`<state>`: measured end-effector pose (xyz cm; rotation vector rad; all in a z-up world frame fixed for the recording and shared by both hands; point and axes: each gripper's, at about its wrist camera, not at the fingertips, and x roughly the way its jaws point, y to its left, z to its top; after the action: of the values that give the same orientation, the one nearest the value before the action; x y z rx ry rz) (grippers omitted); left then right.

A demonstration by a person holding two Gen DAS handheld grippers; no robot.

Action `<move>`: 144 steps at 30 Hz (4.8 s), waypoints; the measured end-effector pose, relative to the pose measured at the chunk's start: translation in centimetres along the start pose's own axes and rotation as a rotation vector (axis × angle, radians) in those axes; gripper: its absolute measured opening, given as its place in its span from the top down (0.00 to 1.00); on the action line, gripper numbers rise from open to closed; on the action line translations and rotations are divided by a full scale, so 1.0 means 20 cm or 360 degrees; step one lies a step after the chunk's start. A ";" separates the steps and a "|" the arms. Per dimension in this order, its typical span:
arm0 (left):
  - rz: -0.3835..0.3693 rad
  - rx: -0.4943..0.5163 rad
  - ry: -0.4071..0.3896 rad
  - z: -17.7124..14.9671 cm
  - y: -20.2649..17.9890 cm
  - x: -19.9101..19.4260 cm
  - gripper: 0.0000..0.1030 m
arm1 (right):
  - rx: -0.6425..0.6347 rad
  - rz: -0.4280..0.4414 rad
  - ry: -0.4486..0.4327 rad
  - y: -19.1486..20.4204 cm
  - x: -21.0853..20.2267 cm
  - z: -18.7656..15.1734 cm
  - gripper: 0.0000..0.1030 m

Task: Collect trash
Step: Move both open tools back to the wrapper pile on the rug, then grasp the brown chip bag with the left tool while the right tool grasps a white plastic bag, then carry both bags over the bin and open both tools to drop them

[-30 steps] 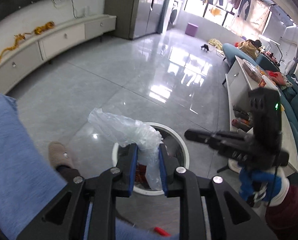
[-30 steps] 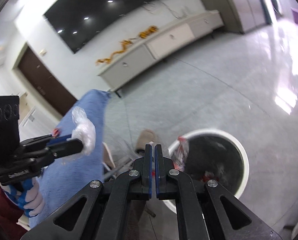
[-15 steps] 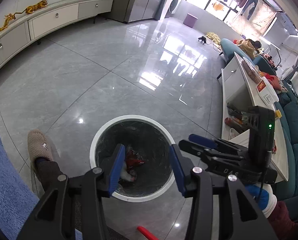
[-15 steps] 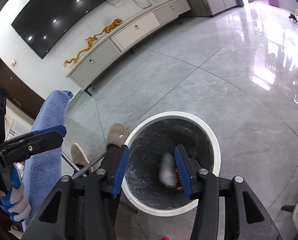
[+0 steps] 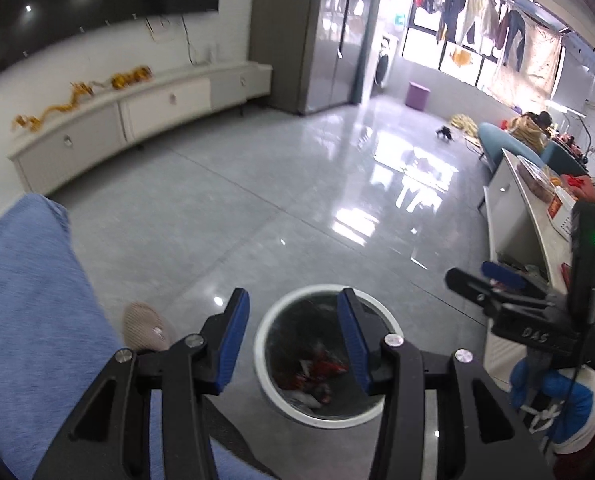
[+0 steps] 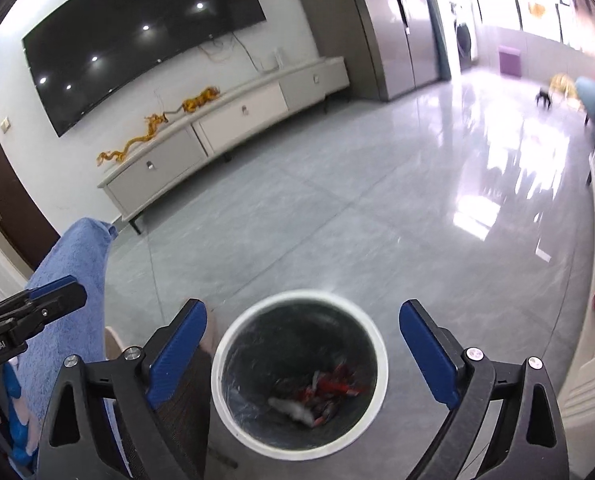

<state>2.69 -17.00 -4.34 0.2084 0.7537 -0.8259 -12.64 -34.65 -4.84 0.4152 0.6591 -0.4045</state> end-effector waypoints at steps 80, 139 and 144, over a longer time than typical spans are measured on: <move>0.0884 -0.0767 0.0025 -1.08 1.42 -1.03 0.47 | -0.1260 0.1258 0.0577 2.25 0.17 -0.61 0.34; 0.0629 -0.0211 -0.0350 -0.57 0.62 -1.10 0.81 | -0.0734 0.0971 0.0121 1.21 -0.28 -0.16 0.82; 0.0472 -0.0047 -0.0295 -0.40 0.45 -0.89 0.81 | -0.0571 0.0813 0.0102 0.95 -0.20 -0.08 0.82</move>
<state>-2.70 3.00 0.94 0.2081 0.5441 -0.5436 -7.15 -17.03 1.12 0.2409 0.6462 0.2124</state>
